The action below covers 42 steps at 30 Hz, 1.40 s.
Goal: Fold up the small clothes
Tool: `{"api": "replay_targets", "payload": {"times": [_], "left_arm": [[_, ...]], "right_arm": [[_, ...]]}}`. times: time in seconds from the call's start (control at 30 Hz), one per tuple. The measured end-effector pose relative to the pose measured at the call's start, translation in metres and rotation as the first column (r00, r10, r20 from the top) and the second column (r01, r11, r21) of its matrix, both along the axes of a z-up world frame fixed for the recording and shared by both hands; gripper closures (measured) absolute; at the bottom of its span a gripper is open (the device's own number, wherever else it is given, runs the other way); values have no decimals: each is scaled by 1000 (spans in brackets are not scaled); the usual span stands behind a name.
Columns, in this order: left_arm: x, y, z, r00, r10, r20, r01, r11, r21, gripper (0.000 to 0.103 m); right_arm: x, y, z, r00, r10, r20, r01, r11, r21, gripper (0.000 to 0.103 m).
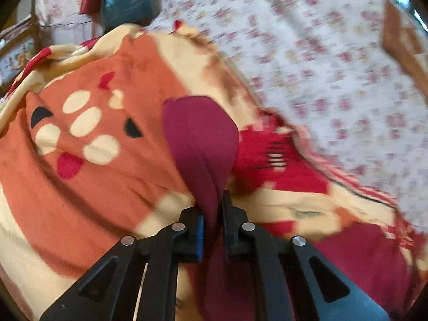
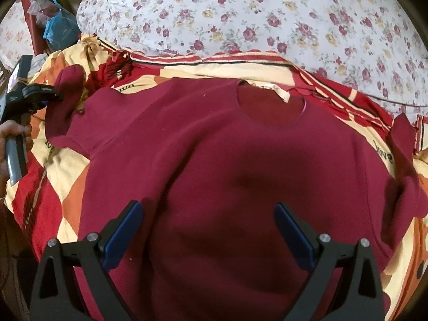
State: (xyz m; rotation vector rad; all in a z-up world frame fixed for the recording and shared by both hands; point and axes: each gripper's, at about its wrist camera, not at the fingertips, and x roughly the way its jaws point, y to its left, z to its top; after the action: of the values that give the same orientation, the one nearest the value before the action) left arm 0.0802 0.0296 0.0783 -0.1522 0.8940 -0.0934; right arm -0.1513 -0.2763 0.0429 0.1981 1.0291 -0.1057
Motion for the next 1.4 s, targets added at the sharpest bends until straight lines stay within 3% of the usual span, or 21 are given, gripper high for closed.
{"api": "replay_targets", "payload": {"times": [0.17,0.3,0.4,0.6,0.67,0.73,0.8,0.9,0.97,1.03,1.13,1.27,1.33,1.4], "left_arm": [[-45,-49,31,989,-140,49,143,988,-65,103],[-85,-112,47,957,-275,91,283,955,-93,103],[-114,-166,40,921,-382,76,389,913,-125,103],[-158,-256,-15,849,-526,-50,516,846,-135,103],[-168,-271,-31,833,-547,-89,540,837,-88,103],[-180,-275,-33,817,-570,-83,568,822,-46,96],[-191,-267,-23,789,-610,-71,609,792,-44,85],[-201,-238,-3,772,-634,-46,632,774,-47,80],[-204,-218,5,786,-617,-23,618,785,38,79],[-202,-196,8,820,-572,-1,567,813,133,79],[-188,-165,6,876,-483,12,469,856,217,79],[-161,-135,-12,931,-360,-66,365,902,231,80],[-154,-123,-20,939,-333,-90,344,918,196,80],[-152,-116,-24,943,-318,-96,332,923,194,79]], "right_arm": [[-5,-17,9,999,-40,26,39,999,13,2],[-17,-39,21,994,-90,59,89,996,18,2],[-25,-59,27,988,-135,73,134,991,19,2],[-47,-108,29,966,-246,77,247,969,8,2],[-52,-120,25,960,-274,66,273,962,11,2],[-55,-129,20,955,-292,47,291,957,25,2],[-55,-134,16,956,-293,37,291,956,38,2],[-48,-133,16,959,-281,38,279,958,63,2],[-42,-131,17,962,-270,50,264,959,99,2],[-33,-128,18,965,-255,59,247,962,120,2],[-13,-117,18,973,-220,64,209,967,144,2],[16,-105,4,982,-190,17,182,960,214,2],[20,-105,-6,973,-230,-24,230,954,193,3],[11,-112,-7,960,-280,1,274,941,201,4]]}}
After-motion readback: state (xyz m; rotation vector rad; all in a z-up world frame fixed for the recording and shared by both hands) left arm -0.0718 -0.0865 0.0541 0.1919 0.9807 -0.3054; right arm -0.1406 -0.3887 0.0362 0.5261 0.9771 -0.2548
